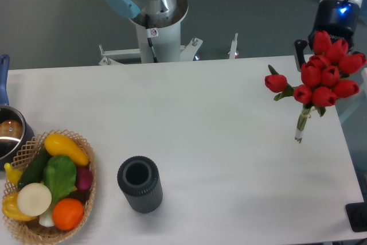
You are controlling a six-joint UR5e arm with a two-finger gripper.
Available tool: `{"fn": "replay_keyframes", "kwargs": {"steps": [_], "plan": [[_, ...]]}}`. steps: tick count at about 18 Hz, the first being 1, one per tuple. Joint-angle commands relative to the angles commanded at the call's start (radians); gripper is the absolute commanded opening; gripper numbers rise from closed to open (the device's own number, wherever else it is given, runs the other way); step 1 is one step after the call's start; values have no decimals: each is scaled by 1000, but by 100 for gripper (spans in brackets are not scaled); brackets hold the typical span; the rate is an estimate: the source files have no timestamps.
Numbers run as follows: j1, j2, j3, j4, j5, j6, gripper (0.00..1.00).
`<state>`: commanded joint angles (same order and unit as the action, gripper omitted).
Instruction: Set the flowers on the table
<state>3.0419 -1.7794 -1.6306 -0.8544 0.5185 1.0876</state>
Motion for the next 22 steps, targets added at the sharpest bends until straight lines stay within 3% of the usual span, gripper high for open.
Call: {"fn": "replay_keyframes", "kwargs": {"steps": [4,10,12,17,22], "plan": [[-3,8,-2,-2,11,-2,19],[-9,55,-11,-12,153,-5,19],[-17,86,-28,-28,279,-3,19],[-69,100,-55,-29,518,3,23],[-199,34,-68,-29,806,2,23]]}}
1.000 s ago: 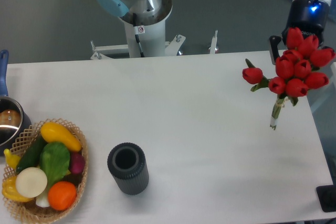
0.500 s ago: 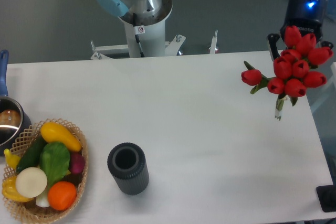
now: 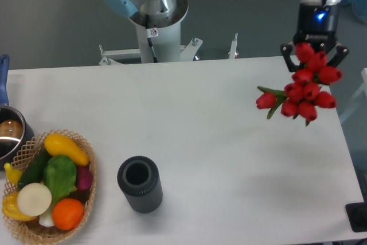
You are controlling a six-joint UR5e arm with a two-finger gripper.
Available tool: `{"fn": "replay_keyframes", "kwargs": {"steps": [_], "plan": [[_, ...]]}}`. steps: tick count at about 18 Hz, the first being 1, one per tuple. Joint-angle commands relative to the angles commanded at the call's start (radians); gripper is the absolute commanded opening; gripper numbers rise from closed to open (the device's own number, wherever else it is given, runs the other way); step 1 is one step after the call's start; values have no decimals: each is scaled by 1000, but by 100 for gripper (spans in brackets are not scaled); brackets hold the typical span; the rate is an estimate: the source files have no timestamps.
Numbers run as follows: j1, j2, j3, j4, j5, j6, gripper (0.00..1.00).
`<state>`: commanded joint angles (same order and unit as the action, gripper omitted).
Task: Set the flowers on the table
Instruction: 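Lift the red tulips and swing them toward the table center, then lower the tulips and lay them flat on the table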
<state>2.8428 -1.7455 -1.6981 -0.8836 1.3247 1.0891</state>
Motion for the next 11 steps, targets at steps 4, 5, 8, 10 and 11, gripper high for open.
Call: {"fn": "replay_keyframes", "kwargs": {"steps": [4,5,8,10,11], "plan": [[-94,-80,0,2,177,0,23],[-117,-95,5,2,207,0,23],[-158,-137,6,0,295,0,23],[-178,-163,6,0,350,0,23],[-190,-173,6,2,363,2,23]]}}
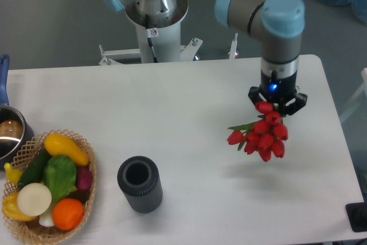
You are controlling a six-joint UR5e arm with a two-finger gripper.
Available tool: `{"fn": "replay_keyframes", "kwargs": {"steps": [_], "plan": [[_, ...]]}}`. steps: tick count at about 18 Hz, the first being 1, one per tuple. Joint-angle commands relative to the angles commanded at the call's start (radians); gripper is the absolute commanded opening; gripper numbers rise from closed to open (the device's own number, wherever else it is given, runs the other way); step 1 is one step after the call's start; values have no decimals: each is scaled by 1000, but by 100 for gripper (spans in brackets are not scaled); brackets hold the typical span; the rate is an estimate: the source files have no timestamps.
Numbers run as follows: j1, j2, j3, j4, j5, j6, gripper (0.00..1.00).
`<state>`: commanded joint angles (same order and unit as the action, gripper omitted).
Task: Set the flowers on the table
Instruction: 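Lower the tulips and lay them flat on the table, then open the gripper, release the tulips, and raise the gripper away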
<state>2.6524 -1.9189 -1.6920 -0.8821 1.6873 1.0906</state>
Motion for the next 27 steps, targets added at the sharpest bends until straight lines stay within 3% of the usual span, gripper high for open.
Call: {"fn": "replay_keyframes", "kwargs": {"steps": [8,17,19,20,21,24,26,27], "plan": [[-34,-104,3,0,-4,-6,23],[-45,-130,3,2,-1,-6,23],[-45,-134,3,3,-1,-6,29],[-43,-135,5,3,-3,-5,38],[-43,-135,6,3,-3,-2,54],[-40,-135,12,3,-3,5,70],[-37,-135,31,5,-3,6,93],[-37,-134,35,5,-1,2,96]]}}
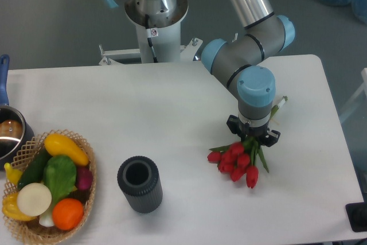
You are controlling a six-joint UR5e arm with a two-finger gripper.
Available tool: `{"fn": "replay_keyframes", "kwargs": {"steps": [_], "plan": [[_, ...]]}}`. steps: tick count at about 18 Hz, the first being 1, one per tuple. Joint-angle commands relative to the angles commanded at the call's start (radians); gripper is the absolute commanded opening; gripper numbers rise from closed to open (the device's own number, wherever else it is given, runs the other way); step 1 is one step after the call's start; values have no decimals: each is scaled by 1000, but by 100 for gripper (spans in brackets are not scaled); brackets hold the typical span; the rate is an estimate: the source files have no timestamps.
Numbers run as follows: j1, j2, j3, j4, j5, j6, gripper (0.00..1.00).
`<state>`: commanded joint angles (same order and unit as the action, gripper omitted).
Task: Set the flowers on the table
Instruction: 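Open the gripper, release the tulips, and raise the gripper away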
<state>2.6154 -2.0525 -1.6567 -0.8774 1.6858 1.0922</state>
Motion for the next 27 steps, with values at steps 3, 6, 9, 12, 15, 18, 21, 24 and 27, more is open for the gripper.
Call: {"fn": "replay_keyframes", "kwargs": {"steps": [3,6,9,12,15,18,21,24,27], "plan": [[6,21,17,3,0,-8,100],[35,79,40,5,-15,-37,100],[92,147,45,18,-134,-68,100],[168,213,58,17,-288,-72,100],[209,261,71,15,-324,-60,100],[233,284,91,3,-322,-55,100],[258,319,66,-5,-321,20,100],[304,365,25,-26,-322,136,100],[347,411,-32,-26,-325,248,100]]}}
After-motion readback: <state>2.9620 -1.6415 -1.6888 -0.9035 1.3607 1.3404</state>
